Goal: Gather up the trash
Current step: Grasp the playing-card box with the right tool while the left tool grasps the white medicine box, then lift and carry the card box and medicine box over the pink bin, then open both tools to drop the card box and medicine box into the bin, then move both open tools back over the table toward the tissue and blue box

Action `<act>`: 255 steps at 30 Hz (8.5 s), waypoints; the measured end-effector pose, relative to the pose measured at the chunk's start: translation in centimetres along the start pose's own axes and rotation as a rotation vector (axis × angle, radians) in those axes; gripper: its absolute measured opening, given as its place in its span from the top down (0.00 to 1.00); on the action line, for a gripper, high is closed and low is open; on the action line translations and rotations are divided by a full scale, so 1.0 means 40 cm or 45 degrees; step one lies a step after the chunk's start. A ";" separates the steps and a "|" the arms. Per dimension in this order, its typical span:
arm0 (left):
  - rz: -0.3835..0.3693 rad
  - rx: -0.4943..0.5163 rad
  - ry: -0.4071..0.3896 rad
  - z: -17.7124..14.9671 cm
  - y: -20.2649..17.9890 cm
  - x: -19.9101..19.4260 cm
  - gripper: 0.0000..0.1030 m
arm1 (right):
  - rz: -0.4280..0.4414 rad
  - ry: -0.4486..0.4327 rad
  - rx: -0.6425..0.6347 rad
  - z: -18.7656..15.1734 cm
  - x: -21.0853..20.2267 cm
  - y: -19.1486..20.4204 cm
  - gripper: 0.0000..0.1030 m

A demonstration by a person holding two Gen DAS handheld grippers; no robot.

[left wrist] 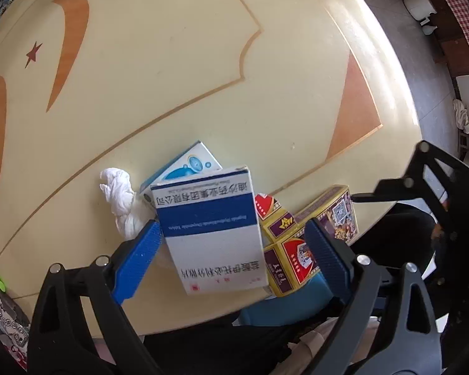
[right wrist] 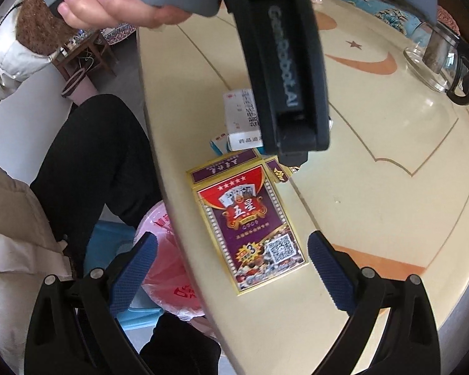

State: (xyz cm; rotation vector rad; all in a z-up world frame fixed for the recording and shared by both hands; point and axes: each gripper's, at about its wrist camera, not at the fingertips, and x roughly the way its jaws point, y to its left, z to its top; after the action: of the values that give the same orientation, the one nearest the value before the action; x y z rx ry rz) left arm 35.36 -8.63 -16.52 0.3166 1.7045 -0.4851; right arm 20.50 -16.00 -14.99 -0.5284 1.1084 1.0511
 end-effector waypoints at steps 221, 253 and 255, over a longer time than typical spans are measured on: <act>-0.048 -0.143 -0.045 -0.517 -0.024 0.520 0.22 | -0.333 0.140 0.732 -0.284 0.449 0.215 0.31; 0.114 -0.431 -0.439 -0.401 0.145 -0.424 0.13 | -0.463 -0.347 0.787 0.104 -0.361 0.078 0.07; 0.117 -0.430 -0.427 -0.375 0.153 -0.414 0.13 | -0.453 -0.330 0.781 0.116 -0.345 0.061 0.07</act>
State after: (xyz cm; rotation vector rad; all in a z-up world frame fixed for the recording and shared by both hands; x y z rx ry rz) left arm 28.38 4.94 0.90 0.0619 1.4067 -0.1644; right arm 19.57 -16.97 -0.29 -0.0833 0.9942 0.4170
